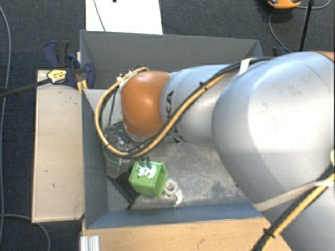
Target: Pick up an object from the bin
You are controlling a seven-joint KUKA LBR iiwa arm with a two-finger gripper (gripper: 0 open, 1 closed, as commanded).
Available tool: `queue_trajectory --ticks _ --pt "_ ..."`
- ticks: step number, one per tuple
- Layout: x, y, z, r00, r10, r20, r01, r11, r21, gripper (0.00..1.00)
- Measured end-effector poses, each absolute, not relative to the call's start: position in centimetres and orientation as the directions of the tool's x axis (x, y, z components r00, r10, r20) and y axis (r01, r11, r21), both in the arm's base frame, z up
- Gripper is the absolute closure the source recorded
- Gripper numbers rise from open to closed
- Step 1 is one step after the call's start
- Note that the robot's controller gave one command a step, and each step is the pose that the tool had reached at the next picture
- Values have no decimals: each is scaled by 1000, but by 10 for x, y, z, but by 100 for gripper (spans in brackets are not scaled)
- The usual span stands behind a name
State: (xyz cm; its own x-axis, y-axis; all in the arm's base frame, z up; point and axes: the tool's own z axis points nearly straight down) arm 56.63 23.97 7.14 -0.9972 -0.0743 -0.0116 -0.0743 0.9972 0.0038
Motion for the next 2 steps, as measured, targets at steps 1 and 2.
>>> queue_trajectory --ticks 1,2 --pt "560 237 113 -997 -71 -3 -71 997 1 100" --pt "562 237 168 -998 -69 -12 -69 998 4 100"
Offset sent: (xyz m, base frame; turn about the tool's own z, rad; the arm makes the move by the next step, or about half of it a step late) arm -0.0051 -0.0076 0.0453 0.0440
